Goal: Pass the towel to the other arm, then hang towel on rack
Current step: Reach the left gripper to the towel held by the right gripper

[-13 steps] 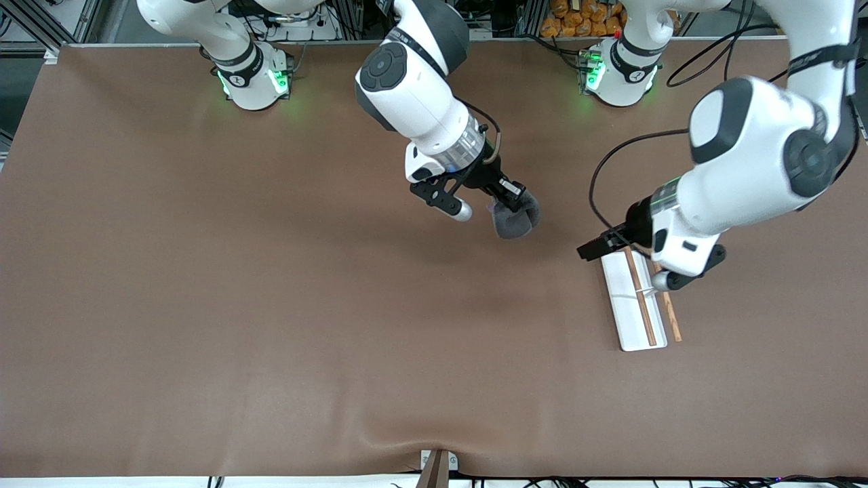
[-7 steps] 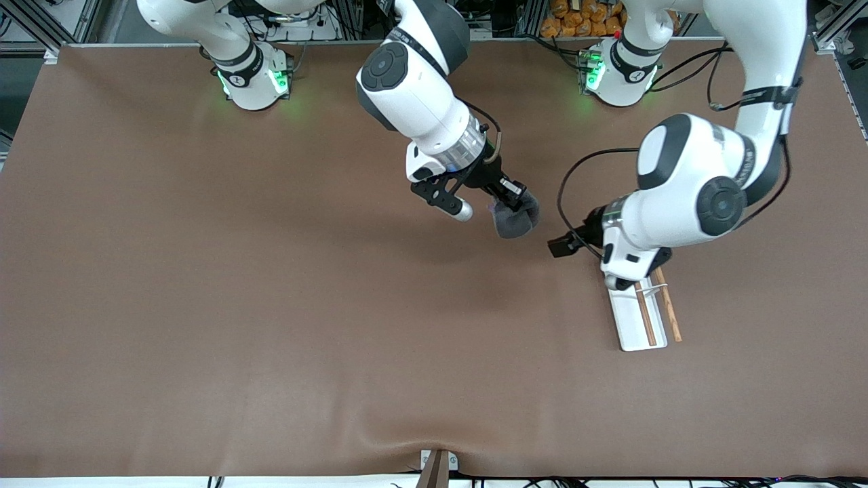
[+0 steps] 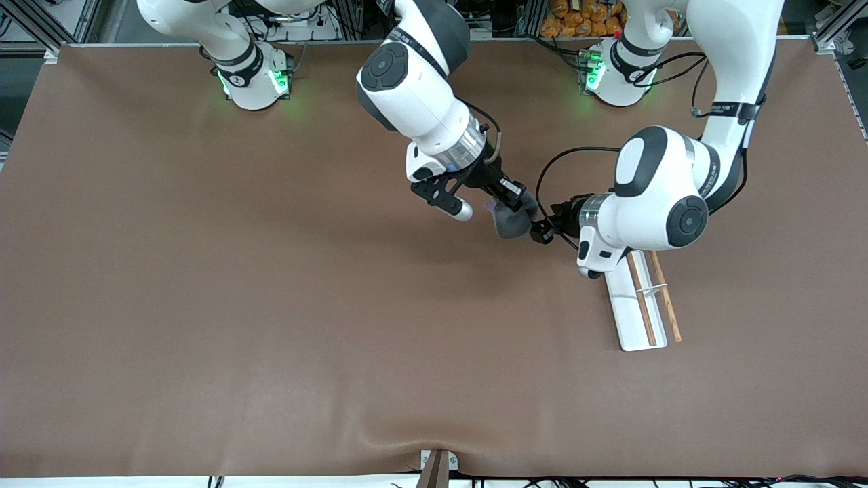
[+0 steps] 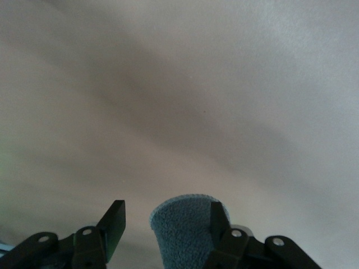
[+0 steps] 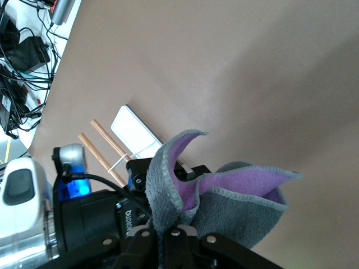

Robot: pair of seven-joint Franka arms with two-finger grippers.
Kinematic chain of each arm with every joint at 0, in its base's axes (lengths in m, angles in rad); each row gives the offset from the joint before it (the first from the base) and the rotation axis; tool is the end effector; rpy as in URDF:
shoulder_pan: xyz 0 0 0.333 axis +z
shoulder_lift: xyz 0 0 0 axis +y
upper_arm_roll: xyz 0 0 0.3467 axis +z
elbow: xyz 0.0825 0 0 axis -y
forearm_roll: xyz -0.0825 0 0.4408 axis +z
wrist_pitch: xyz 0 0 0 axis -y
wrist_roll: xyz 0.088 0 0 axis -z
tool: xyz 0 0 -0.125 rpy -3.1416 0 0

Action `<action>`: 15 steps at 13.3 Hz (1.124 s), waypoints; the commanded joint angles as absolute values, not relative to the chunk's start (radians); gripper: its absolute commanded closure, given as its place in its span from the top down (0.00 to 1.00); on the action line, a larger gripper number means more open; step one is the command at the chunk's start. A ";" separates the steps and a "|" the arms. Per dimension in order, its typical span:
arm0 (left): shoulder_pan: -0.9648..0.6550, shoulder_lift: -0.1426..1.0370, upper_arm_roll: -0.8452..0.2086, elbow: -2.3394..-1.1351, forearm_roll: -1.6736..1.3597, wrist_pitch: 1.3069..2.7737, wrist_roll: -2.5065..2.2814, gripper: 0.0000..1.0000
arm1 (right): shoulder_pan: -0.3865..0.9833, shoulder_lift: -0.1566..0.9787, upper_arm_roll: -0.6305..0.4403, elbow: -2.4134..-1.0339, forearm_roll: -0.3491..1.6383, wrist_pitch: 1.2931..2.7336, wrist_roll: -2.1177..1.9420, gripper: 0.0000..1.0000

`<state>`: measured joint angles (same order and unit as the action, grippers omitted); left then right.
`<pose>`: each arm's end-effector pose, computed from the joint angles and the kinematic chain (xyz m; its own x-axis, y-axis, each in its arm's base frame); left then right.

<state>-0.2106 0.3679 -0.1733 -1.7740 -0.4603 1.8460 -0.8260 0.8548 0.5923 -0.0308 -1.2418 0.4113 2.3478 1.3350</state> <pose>0.6086 -0.2843 0.3272 0.6901 0.4915 -0.5312 0.6083 -0.7916 0.0578 0.5627 0.6342 0.4761 0.7756 -0.5764 -0.2572 -0.6149 -0.5979 -0.5142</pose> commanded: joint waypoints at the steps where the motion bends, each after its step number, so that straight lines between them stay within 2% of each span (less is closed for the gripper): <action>1: -0.210 0.397 -0.172 -1.775 -0.531 1.853 -0.841 0.68 | 0.867 0.607 -0.041 -1.216 0.399 2.355 1.364 0.00; 6: -0.190 0.436 -0.169 -1.769 -0.646 1.858 -0.842 0.68 | 0.867 0.606 -0.041 -1.218 0.399 2.355 1.362 0.00; 8: -0.187 0.436 -0.169 -1.769 -0.669 1.858 -0.844 0.62 | 0.867 0.606 -0.041 -1.218 0.397 2.355 1.362 0.00; 12: -0.187 0.436 -0.169 -1.767 -0.693 1.856 -0.859 0.39 | 0.867 0.604 -0.041 -1.218 0.397 2.355 1.364 0.00; 15: -0.187 0.436 -0.169 -1.764 -0.692 1.858 -0.859 0.00 | 0.867 0.604 -0.041 -1.218 0.397 2.355 1.362 0.00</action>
